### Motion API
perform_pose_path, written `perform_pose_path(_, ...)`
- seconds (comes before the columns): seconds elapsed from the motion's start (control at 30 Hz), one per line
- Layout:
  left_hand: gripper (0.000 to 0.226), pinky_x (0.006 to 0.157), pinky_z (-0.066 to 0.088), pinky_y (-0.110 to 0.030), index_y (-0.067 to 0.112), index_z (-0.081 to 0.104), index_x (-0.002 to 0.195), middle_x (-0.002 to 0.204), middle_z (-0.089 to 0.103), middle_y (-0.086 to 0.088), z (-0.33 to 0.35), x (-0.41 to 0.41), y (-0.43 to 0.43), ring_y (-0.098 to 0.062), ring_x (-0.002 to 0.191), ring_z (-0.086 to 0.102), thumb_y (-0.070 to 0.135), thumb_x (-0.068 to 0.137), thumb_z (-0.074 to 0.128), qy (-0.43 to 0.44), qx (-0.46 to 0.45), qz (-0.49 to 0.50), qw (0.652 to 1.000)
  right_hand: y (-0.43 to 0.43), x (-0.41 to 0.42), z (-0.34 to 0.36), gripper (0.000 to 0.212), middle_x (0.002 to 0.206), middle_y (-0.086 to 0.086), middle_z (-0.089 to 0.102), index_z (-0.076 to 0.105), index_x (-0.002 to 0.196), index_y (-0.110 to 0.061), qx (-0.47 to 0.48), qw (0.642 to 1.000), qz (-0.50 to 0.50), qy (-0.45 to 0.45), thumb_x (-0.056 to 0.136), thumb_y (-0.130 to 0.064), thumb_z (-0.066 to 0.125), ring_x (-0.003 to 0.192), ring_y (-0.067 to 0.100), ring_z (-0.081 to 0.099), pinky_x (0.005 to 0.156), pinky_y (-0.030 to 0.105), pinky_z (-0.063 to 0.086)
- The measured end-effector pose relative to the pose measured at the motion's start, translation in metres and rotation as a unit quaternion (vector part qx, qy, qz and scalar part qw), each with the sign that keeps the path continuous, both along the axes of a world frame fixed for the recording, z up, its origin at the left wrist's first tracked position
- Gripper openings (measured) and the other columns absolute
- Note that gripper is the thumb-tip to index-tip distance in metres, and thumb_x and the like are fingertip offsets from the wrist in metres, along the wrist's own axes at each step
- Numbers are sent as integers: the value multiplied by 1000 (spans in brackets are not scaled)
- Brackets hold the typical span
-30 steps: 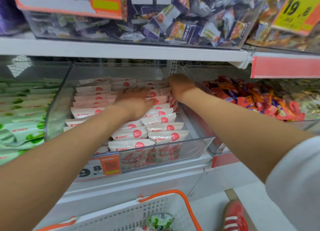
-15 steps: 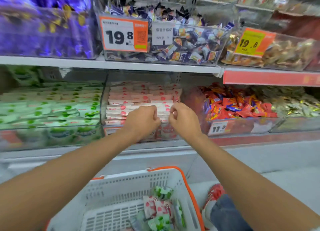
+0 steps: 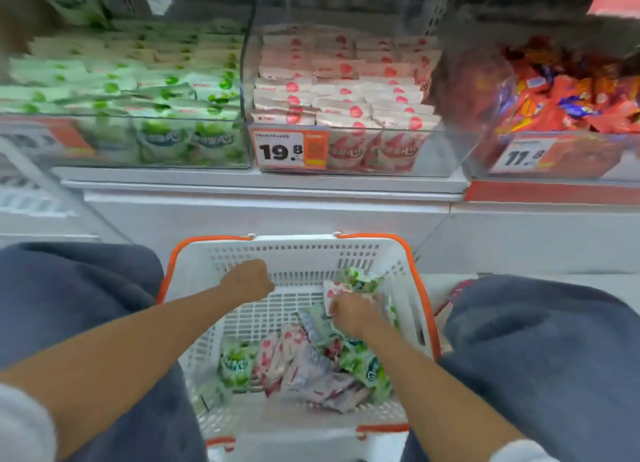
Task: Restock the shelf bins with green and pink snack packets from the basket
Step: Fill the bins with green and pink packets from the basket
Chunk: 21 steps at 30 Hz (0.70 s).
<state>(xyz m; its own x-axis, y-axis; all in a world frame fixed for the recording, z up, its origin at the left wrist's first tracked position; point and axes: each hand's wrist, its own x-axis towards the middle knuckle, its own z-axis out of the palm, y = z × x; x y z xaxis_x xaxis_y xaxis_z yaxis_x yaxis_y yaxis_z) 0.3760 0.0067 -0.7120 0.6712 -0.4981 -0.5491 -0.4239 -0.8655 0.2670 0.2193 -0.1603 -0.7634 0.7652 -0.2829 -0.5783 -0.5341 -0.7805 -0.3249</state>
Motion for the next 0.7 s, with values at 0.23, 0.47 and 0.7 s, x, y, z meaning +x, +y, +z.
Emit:
perform_pose_path(0.23, 14, 85, 50, -35, 9, 57, 82, 86, 55, -2, -47, -8, 10, -22, 91, 60, 20, 90, 56, 59, 50, -38, 996, 72, 7, -75, 48, 130, 12, 54, 43, 138, -7, 1, 957, 271, 107, 91, 0, 49, 122, 31, 52, 99, 42, 47)
perform_pose_path(0.47, 10, 79, 53, -37, 6, 63, 86, 94, 58, -13, -45, -9, 24, -22, 78, 55, 12, 89, 55, 78, 64, -25, 995, 72, 20, -53, 15, 103, 8, 61, 63, 104, -10, -50, 965, 245, 81, 92, -10, 54, 104, 26, 56, 89, 35, 45)
perform_pose_path(0.7, 90, 102, 38, -28, 20, 28, 150, 144, 44, 1, 3, -40, -3, -22, 129, 46, 33, 79, 80, 217, -75, -24, 973, 17, 56, 61, 13, 72, 15, 67, 63, 91, 3, 329, 871, -362, -44, 86, -7, 70, 55, 17, 62, 45, 21, 42)
